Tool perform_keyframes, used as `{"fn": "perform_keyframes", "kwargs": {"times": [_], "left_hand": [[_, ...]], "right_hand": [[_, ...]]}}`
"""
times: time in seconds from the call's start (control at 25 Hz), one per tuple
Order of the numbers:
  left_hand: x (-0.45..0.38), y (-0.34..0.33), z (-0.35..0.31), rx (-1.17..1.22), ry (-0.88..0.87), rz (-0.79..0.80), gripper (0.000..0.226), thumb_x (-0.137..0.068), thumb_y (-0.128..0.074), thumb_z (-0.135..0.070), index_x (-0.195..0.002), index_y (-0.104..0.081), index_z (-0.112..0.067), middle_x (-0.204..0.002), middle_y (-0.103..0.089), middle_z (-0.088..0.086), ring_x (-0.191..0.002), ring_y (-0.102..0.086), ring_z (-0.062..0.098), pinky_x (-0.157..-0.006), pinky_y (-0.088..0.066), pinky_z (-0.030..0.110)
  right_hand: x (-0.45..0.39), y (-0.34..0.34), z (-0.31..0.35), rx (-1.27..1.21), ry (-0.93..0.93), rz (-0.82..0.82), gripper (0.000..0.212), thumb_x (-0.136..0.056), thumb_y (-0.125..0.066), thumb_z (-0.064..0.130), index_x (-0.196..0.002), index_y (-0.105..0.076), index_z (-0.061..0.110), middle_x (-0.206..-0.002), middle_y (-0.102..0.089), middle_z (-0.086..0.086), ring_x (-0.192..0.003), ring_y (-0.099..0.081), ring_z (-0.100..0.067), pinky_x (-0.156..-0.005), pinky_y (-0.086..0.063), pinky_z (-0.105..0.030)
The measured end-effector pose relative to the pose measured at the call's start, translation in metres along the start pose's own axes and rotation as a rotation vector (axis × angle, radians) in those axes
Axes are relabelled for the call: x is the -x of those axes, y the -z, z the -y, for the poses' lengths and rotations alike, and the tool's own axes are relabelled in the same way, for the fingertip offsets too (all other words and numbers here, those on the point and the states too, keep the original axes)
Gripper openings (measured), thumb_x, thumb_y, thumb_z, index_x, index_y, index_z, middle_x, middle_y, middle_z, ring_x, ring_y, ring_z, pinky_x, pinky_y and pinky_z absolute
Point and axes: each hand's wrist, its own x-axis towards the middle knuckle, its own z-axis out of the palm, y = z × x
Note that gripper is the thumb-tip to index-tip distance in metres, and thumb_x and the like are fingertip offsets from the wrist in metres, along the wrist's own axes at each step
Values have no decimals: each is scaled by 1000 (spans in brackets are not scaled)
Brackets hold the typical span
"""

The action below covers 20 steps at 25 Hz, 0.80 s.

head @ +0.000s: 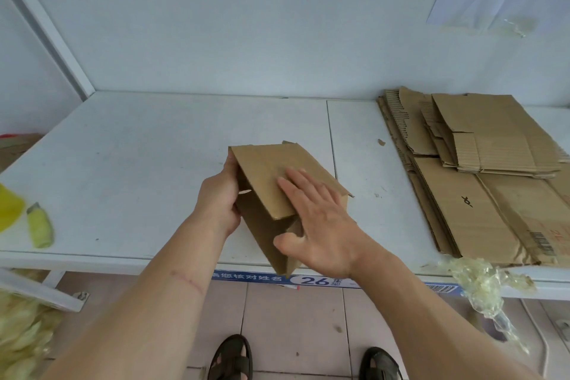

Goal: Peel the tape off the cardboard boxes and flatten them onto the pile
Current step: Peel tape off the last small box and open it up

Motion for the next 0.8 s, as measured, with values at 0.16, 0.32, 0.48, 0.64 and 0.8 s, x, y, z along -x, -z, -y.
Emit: {"fn": "perform_keyframes", "kwargs": {"times": [0.16,0.32,0.48,0.64,0.8], "left_hand": [[2,6,-2,16,42,35,54,-86,-58,-64,-105,-72,-15,-93,-76,10,-90,-72,29,-84,-57,45],[3,9,-3,118,95,104,79,-85,-28,-81,-102,-71,-16,-95,-76,11,-90,-72,28,-76,-56,40],[-16,9,14,-209,-143,-182,52,-99,-36,-56,-83,-60,-13,-84,-63,3,-79,-59,24,-70,-50,35],[-32,17,20,-299,-240,-220,52,-101,-33,-51,-88,-58,-8,-81,-51,-1,-71,-46,14,-62,-38,27],[-40,17,23,-377,-294,-199,60,-101,-32,-53,-98,-61,-1,-82,-54,1,-72,-49,16,-70,-41,32]], "right_hand": [[-13,-30,10,148,42,-46,88,-83,-46,59,-157,-14,22,-165,7,-1,-149,17,-11,-120,11,-34],[-26,-40,11,48,130,-108,77,-86,-44,49,-154,-23,18,-164,-14,0,-150,0,-10,-121,5,-30],[-30,-31,8,-372,0,-330,51,-98,-48,30,-147,-40,17,-149,-44,2,-136,-33,-9,-115,-26,-32],[-41,-4,-19,-609,-635,-473,56,-97,-39,58,-136,-48,19,-133,-55,2,-117,-53,-15,-99,-42,-35],[-42,3,-31,-776,-725,-106,64,-93,-21,73,-114,-59,24,-103,-58,9,-98,-56,-16,-85,-45,-35]]}}
